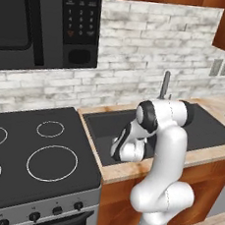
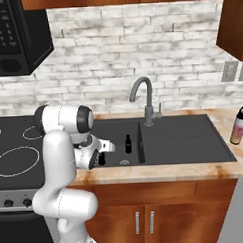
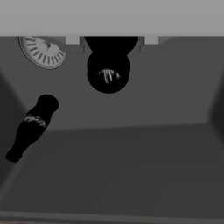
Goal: Place the large bottle from the dining counter next to the other large bottle outside the sink, and place the small bottle from the dining counter next to the other small bottle inside the sink.
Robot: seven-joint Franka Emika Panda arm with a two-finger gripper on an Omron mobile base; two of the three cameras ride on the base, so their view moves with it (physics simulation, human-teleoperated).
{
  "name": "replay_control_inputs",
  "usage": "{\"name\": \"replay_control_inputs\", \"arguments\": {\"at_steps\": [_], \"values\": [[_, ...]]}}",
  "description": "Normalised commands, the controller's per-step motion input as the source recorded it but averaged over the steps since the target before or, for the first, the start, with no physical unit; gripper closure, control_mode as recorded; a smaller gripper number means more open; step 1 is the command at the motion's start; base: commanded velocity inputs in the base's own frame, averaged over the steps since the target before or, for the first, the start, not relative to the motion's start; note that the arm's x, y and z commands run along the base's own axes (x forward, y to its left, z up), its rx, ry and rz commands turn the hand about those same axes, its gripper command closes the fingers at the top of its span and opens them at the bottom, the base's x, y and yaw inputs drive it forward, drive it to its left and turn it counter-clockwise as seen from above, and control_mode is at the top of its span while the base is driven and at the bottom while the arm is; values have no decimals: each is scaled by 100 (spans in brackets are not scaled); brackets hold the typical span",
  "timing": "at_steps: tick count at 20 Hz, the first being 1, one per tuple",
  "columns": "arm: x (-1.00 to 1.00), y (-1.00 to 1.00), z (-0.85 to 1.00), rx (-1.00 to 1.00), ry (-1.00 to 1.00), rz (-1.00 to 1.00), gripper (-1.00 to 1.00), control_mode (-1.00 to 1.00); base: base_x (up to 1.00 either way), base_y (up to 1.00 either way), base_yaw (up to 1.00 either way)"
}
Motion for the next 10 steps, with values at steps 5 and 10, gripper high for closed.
{"name": "replay_control_inputs", "arguments": {"at_steps": [5,10], "values": [[40,-8,0,0,0,0,100,-100,0,0,0],[35,-7,0,0,-2,0,100,-100,0,0,0]]}}
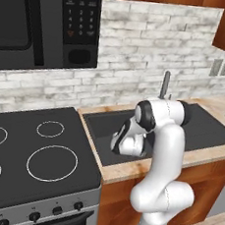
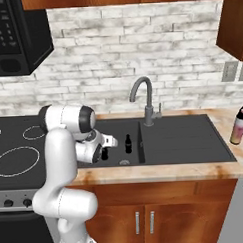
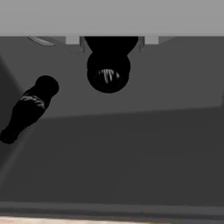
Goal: Place the large bottle from the dining counter next to the other large bottle outside the sink, and place the small bottle from the dining counter next to the other small bottle inside the sink.
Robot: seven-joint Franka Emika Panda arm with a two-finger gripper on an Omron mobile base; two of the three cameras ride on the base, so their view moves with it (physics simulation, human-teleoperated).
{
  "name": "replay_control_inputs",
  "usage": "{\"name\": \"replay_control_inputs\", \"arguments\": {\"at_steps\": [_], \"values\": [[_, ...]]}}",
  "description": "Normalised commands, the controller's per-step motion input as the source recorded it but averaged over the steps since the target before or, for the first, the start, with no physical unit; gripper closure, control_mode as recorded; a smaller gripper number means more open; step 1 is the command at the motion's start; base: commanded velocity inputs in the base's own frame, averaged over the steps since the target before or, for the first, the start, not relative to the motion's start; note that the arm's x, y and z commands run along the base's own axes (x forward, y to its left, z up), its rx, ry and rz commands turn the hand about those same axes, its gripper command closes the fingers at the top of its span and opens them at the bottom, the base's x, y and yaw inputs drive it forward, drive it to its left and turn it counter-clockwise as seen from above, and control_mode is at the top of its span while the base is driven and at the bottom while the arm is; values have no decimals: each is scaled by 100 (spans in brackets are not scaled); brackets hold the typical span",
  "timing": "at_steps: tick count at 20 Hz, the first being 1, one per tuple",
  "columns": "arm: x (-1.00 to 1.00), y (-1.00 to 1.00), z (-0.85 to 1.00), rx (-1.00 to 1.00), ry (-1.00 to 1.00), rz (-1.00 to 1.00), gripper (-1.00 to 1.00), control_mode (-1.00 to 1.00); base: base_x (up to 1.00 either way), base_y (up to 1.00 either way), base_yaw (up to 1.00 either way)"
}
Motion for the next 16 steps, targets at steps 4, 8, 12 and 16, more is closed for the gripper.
{"name": "replay_control_inputs", "arguments": {"at_steps": [4,8,12,16], "values": [[30,-5,-1,0,-1,0,100,-100,0,0,0],[27,-2,-16,0,0,0,100,-100,0,0,0],[29,0,-27,0,0,0,100,-100,0,0,0],[23,0,-29,0,0,0,100,-100,0,0,0]]}}
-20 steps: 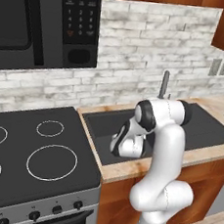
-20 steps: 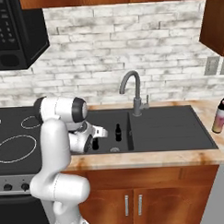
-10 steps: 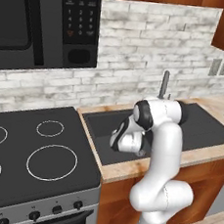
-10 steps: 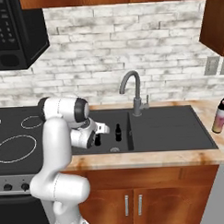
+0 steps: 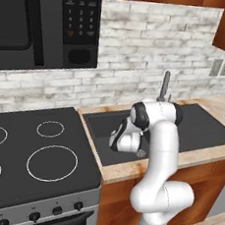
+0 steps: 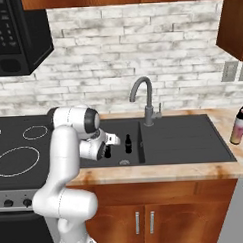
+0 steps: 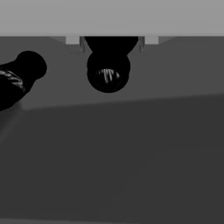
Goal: Place the large bottle from the dining counter next to the other large bottle outside the sink, and place the small bottle from the dining counter next to the other small bottle inside the sink.
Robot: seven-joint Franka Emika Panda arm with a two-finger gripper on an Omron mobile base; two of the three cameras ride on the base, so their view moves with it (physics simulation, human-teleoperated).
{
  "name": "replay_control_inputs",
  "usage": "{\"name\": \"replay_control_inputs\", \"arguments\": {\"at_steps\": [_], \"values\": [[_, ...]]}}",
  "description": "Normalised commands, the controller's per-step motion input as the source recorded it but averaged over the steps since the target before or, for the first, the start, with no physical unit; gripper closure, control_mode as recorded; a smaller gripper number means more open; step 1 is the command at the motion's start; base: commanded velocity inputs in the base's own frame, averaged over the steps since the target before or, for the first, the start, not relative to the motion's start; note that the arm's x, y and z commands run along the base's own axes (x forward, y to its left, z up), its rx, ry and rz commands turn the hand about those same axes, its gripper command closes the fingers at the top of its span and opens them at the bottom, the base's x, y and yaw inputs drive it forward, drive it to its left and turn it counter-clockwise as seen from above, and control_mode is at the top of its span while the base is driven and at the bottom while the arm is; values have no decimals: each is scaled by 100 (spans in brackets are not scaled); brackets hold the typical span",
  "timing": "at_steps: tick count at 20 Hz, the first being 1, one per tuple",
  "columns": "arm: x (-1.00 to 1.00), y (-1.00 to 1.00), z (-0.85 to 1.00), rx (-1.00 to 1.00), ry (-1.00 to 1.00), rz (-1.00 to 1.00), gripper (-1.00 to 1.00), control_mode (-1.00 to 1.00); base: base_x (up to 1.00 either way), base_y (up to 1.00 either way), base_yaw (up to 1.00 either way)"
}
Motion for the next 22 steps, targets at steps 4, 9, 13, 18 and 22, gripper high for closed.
{"name": "replay_control_inputs", "arguments": {"at_steps": [4,9,13,18,22], "values": [[13,0,-27,0,0,0,100,-100,0,0,0],[1,0,-20,0,-3,0,100,-100,0,0,0],[0,0,-12,0,-5,0,100,-100,0,0,0],[0,0,-8,0,-7,0,100,-100,0,0,0],[0,0,-6,0,-7,0,-100,-100,0,0,0]]}}
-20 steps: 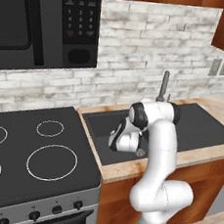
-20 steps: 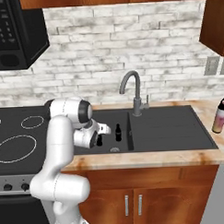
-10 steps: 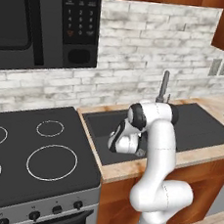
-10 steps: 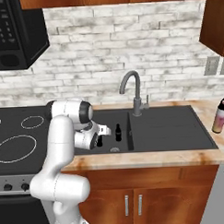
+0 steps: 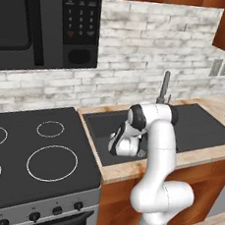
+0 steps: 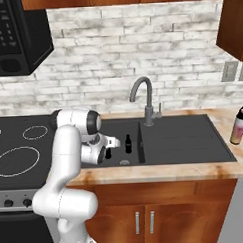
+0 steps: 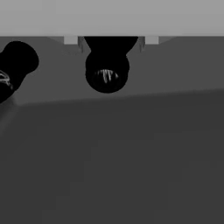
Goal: Place the large bottle from the dining counter next to the other large bottle outside the sink, and place the small bottle from the dining counter next to the other small bottle inside the sink.
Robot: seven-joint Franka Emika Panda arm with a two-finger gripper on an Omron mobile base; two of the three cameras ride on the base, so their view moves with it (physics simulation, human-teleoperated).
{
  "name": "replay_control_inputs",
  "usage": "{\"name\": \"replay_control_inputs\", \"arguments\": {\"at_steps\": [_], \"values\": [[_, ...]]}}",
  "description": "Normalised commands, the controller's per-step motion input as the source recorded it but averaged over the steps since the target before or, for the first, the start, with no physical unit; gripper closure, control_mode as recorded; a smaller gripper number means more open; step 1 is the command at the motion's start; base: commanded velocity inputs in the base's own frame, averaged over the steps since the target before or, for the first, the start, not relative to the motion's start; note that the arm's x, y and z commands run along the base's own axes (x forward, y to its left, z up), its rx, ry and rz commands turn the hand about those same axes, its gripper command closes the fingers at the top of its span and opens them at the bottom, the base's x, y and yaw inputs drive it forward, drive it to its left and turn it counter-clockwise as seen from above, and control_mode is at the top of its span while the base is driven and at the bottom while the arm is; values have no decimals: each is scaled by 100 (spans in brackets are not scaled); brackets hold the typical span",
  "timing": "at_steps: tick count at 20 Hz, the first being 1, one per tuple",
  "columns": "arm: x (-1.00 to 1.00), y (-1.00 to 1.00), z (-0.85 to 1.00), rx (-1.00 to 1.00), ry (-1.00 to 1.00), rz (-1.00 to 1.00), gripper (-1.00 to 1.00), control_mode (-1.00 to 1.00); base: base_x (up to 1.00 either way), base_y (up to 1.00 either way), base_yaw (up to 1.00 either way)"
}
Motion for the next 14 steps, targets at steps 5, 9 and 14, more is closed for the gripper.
{"name": "replay_control_inputs", "arguments": {"at_steps": [5,9,14], "values": [[-10,-11,-1,0,-9,0,-100,-100,0,0,0],[-16,-12,0,0,-12,0,-100,-100,0,0,0],[-21,-2,4,0,-14,0,-100,-100,0,0,0]]}}
